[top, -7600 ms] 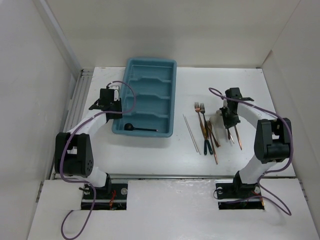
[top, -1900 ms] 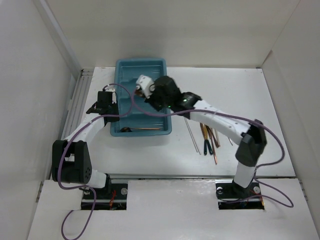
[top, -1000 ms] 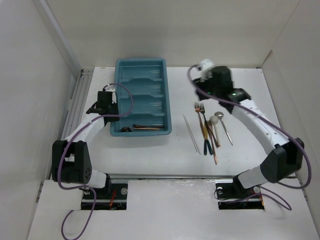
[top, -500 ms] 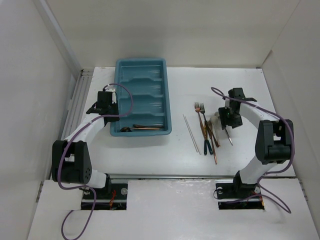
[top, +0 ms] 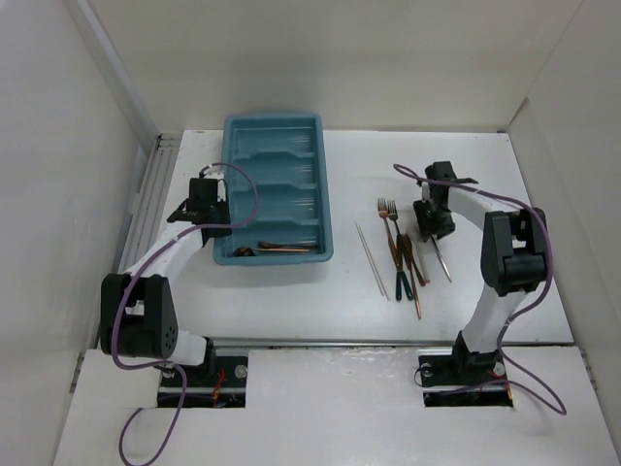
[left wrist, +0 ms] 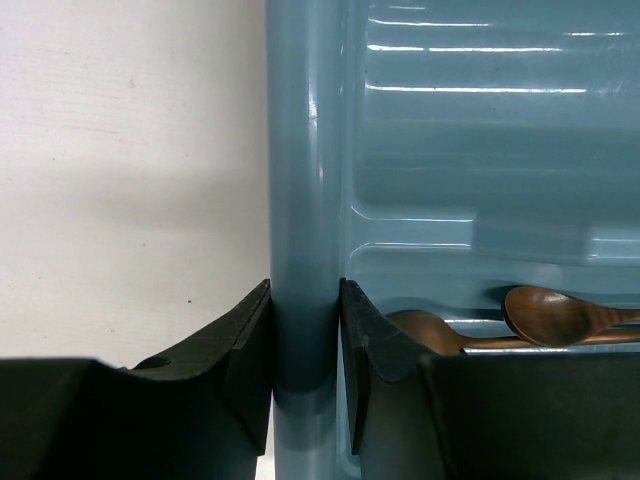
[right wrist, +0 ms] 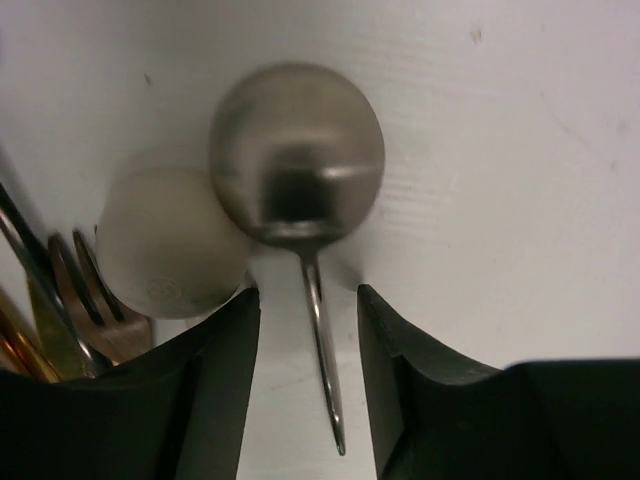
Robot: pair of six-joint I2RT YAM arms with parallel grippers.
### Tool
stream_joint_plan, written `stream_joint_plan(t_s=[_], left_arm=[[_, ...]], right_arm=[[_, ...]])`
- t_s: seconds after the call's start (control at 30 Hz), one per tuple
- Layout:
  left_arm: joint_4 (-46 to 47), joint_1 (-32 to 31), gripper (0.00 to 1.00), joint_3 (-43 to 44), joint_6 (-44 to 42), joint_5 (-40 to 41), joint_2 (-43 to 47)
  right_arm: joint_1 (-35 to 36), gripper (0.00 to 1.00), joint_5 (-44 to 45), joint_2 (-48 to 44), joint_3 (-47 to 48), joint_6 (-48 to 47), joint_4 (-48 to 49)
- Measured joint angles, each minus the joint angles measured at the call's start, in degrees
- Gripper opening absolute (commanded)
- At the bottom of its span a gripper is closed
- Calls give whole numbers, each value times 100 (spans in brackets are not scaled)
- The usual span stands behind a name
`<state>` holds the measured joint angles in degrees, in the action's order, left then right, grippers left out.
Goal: Sort the eating utensils into containers
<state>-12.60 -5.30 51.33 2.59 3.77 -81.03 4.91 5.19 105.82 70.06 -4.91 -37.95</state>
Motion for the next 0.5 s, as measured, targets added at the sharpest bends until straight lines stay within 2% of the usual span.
stream_joint_plan(t_s=[0.07,0.17,0.2,0.23,0.5], left_arm=[[0,-4,0,0,0,4,13],[0,-17,0,0,0,33,22],[0,-22,0,0,-2,42,24],[0,-22,0,0,0,44,22],[15,-22,0,-17,-22,55,24]], right_arm=[[61,43,35,127,170,2,24],[90,26,44,234,306,4,61],[90,7,46,260,339,7,70],[90,0,70,278,358,9,83],[136,0,564,286,387,61,57]])
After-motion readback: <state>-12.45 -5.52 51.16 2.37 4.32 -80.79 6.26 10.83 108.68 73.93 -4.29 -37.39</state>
